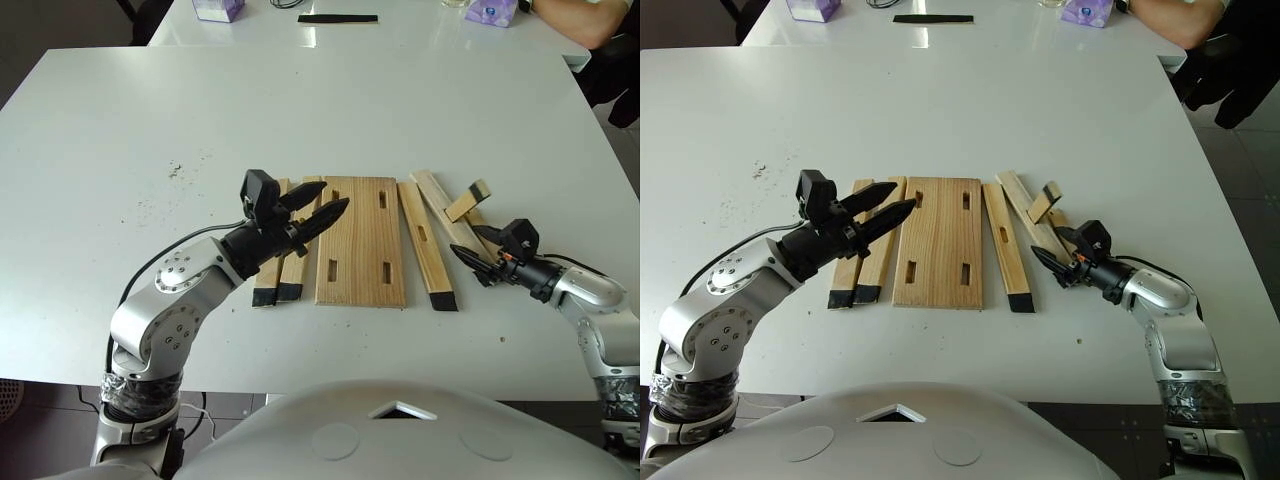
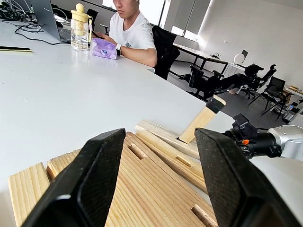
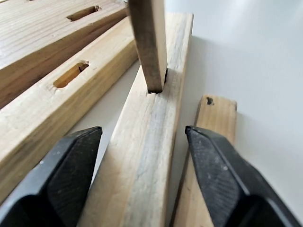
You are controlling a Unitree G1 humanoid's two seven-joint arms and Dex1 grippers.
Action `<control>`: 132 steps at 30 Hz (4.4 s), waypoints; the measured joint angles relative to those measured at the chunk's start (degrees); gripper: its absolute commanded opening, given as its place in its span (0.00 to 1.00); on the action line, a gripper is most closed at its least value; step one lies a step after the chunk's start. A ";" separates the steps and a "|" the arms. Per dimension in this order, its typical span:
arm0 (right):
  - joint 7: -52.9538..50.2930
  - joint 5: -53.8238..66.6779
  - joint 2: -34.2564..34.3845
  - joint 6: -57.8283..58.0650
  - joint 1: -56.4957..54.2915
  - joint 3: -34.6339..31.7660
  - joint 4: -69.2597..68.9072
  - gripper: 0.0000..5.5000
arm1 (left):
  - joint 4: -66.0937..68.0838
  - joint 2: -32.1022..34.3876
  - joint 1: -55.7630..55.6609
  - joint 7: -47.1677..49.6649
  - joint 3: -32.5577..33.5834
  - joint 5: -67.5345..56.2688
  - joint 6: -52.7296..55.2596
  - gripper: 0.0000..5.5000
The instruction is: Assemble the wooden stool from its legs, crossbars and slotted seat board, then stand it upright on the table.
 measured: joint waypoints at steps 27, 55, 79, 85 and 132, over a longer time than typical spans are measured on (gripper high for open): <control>-3.02 1.85 3.23 1.63 -3.48 -0.49 0.04 0.37 | 0.60 0.10 -1.18 0.08 0.00 0.14 0.06 0.50; 22.68 50.74 -6.43 31.31 -29.26 -2.86 -14.56 0.37 | 0.98 4.07 -19.34 -5.05 4.57 -32.62 4.48 0.70; 29.10 35.70 -6.22 24.43 -28.99 2.03 -12.90 0.48 | 1.04 5.50 -18.20 -7.80 0.10 -24.68 2.55 0.38; 30.89 25.99 -7.53 17.11 -26.63 4.79 -9.84 0.52 | 2.48 5.41 -17.81 -8.39 2.66 -23.69 1.65 0.38; 20.81 16.83 -7.78 9.90 -9.45 -3.93 -5.76 0.52 | -11.06 25.62 13.25 -24.72 13.44 -3.59 -5.63 0.38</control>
